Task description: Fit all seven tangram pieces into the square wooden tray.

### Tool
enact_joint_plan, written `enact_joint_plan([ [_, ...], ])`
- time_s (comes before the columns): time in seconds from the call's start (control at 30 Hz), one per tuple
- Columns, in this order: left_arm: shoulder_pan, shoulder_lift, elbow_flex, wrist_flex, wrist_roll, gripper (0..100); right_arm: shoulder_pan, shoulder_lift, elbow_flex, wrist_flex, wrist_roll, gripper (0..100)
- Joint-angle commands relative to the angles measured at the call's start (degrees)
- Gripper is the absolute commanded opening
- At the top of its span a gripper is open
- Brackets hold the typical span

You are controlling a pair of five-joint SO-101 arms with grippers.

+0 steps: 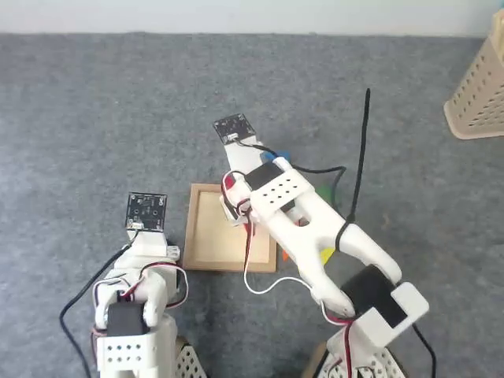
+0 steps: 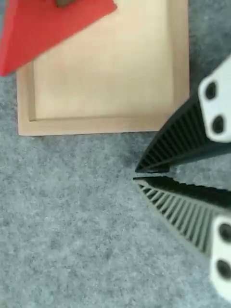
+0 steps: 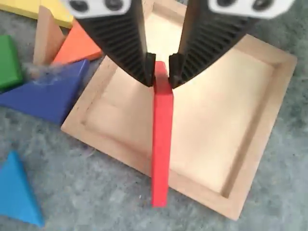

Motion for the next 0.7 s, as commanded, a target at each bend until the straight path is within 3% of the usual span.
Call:
enact_joint_plan([
  [0.0, 0.3, -1.1, -0.6, 0.4, -0.1, 2, -0.7, -0.8, -2.9, 2.2, -1.2, 2.7],
  [0.37, 0.3, -1.1, -0.6, 0.4, -0.1, 2, -6.3, -5.7, -2.9, 6.7, -4.0, 3.2],
  [0.67, 0.3, -1.1, -0.6, 0.4, -0.1, 2, 4.0, -5.6, -2.9, 6.7, -3.3, 5.8],
])
